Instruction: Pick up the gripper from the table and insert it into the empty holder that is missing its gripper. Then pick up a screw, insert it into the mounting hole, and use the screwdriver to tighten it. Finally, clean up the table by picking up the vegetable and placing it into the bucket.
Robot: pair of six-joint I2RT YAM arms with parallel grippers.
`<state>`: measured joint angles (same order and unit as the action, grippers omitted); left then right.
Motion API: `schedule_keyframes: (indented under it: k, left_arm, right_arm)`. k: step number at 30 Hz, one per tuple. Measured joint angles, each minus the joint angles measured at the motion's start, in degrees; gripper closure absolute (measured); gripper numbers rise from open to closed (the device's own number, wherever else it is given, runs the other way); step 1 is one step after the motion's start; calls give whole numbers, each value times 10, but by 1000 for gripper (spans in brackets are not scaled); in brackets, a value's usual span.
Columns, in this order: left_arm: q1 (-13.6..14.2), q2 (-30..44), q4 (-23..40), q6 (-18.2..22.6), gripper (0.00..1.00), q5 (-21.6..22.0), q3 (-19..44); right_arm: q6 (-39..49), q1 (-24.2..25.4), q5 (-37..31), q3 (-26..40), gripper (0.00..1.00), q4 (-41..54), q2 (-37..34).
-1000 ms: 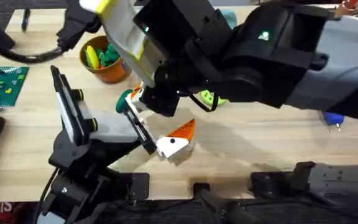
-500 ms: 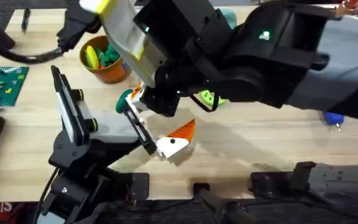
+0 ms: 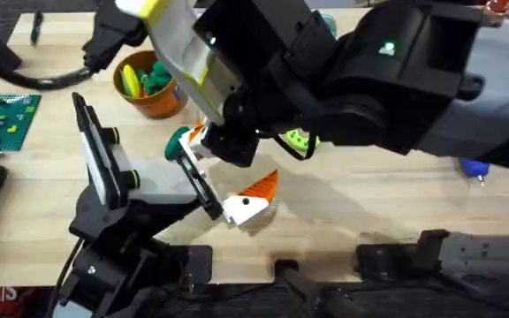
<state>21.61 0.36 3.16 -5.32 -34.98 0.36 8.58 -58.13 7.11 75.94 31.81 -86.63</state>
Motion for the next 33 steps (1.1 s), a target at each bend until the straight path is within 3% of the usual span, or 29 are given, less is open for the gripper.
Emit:
schedule_keyframes:
  k: [2, 3, 9, 10, 16, 23, 33]
  left_arm:
    - [0, 0, 0, 0, 15, 0, 0]
    - [0, 0, 0, 0, 15, 0, 0]
    - [0, 0, 0, 2, 15, 3, 0]
    - [0, -1, 0, 3, 14, 2, 0]
    - [0, -1, 0, 6, 15, 2, 0]
    - [0, -1, 0, 6, 13, 2, 0]
    - [0, -1, 0, 6, 14, 2, 0]
  right_arm:
    - [0, 0, 0, 0, 990, 0, 0]
    - [-3, 0, 0, 0, 929, 0, 0]
    - [-6, 9, -26, 0, 126, 1, 9]
    - [-5, 12, -29, 0, 42, 2, 15]
    - [-4, 1, -15, 0, 8, 4, 49]
    - [-5, 25, -12, 0, 7, 22, 86]
    - [-5, 57, -12, 0, 6, 127, 100]
